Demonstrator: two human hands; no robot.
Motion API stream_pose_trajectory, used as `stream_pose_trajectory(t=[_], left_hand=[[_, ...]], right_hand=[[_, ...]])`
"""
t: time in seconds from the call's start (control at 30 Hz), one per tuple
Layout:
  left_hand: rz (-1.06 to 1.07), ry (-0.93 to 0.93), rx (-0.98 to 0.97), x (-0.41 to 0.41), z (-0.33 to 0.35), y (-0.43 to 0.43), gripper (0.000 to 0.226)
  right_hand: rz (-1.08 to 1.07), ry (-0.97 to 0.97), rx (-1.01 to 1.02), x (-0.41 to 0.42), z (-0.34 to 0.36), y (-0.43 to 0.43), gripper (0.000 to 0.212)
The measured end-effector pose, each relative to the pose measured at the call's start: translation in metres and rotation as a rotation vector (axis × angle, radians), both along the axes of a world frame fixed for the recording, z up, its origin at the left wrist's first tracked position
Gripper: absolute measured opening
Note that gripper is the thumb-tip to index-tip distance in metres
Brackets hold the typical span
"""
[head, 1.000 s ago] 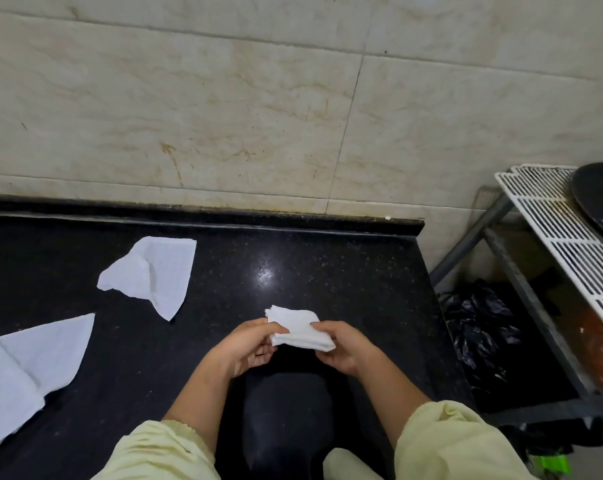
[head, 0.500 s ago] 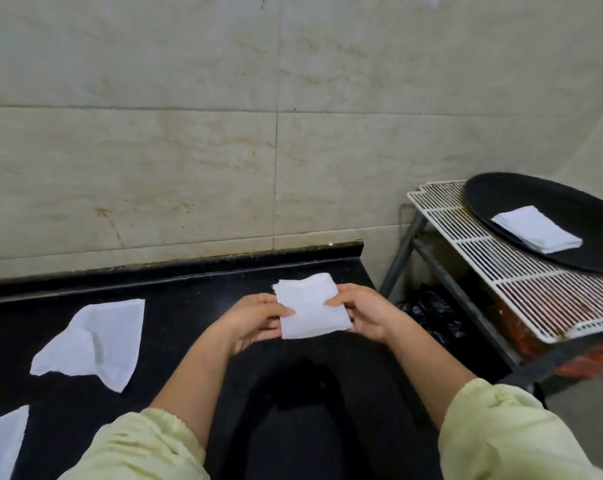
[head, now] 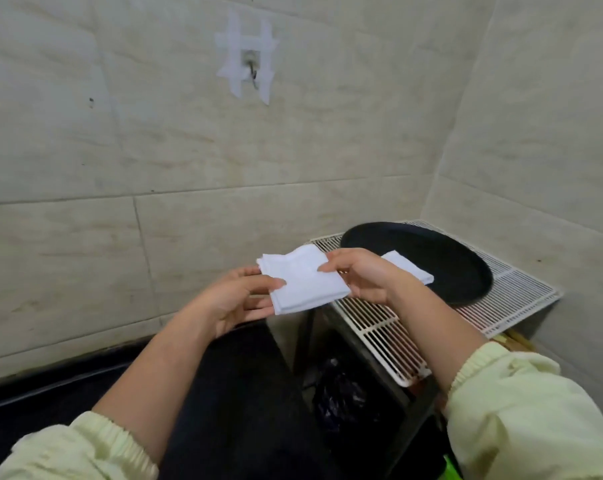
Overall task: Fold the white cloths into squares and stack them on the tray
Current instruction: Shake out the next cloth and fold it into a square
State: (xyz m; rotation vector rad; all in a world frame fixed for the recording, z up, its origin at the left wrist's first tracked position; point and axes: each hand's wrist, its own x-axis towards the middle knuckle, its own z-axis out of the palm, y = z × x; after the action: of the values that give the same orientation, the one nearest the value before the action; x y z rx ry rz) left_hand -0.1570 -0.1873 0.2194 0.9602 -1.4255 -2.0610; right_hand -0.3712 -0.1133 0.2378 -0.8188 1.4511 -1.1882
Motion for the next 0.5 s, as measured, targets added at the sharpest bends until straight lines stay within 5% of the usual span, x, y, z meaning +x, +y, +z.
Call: stream_pose_trajectory(t=[0.13, 0.5], left_hand=[[0.026, -0.002, -0.039, -0.068, 0.013, 0.014, 0.014], [0.086, -0.032, 0.011, -0.228, -0.002, 0.041, 0.026]], right_hand=[[-0.036, 0.001, -0.005, -0.066, 0.010, 0.016, 0.031], [-0.091, 0.065, 0.020, -0.228, -0.005, 0.025, 0.032]])
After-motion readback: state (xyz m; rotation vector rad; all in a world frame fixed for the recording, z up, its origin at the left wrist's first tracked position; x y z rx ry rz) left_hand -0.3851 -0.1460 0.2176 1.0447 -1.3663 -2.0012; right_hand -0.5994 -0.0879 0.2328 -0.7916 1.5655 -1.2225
